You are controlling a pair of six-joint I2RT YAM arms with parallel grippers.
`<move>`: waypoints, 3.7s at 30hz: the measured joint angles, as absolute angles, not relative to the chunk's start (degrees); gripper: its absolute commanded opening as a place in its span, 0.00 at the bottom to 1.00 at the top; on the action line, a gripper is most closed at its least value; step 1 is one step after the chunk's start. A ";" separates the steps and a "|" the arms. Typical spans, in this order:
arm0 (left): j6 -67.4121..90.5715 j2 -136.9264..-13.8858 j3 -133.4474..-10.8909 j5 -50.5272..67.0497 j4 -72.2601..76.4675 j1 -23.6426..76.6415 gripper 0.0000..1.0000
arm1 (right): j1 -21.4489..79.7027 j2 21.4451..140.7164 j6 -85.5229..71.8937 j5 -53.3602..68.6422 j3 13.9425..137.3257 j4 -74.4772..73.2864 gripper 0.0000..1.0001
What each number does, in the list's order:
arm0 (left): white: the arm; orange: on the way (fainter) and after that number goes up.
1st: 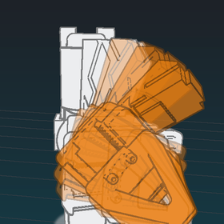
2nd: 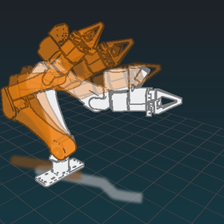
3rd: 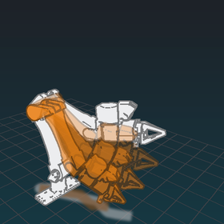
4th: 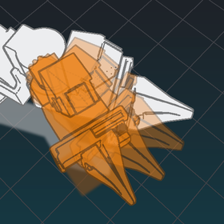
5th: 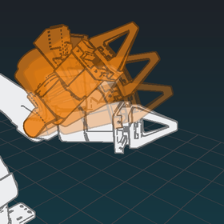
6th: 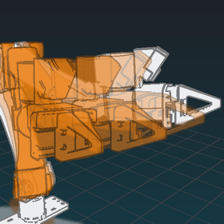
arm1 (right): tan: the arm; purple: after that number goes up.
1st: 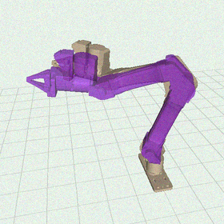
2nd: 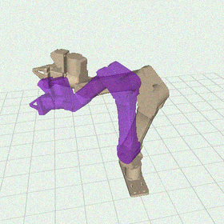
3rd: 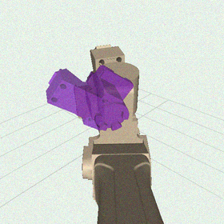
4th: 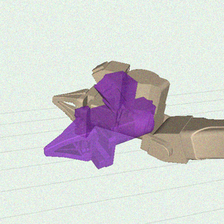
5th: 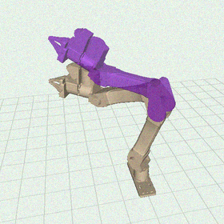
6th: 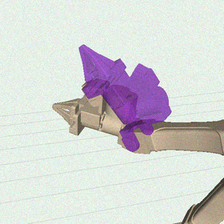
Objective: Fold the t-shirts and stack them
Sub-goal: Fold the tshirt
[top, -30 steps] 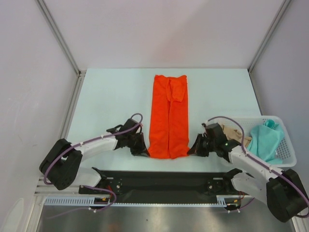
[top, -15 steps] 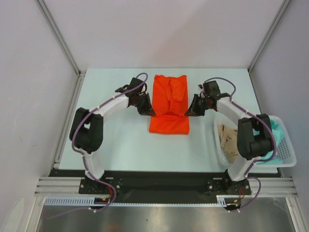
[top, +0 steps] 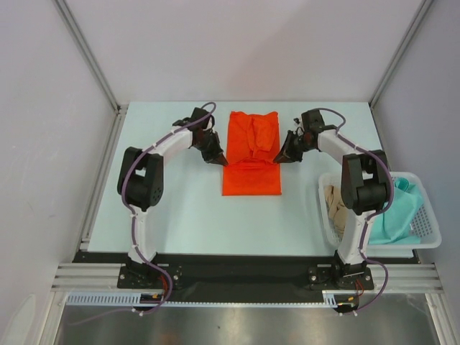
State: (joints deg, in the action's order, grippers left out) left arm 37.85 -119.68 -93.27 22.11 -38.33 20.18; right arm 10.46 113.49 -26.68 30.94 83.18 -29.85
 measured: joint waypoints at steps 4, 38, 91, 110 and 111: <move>37.50 -121.49 -95.00 23.11 -38.72 19.62 0.00 | 10.24 114.45 -26.70 31.44 83.50 -29.87 0.00; 32.38 -125.54 -113.82 12.75 -46.76 18.52 0.44 | 9.91 122.85 -20.05 17.56 103.96 -42.41 0.48; 28.56 -115.81 -91.98 28.10 -29.80 22.20 0.15 | 17.50 115.59 -22.24 24.69 91.33 -38.19 0.06; 26.39 -116.64 -78.54 30.57 -30.20 24.93 0.06 | 26.09 129.32 -20.34 47.40 93.12 -40.82 0.00; 26.30 -117.14 -78.35 30.13 -30.39 24.88 0.06 | 25.93 129.60 -20.03 47.37 93.08 -41.15 0.00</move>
State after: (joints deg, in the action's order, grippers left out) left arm 26.30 -117.14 -78.35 30.13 -30.39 24.88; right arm 25.93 129.60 -20.03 47.37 93.08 -41.15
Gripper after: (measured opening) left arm 0.064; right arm 0.010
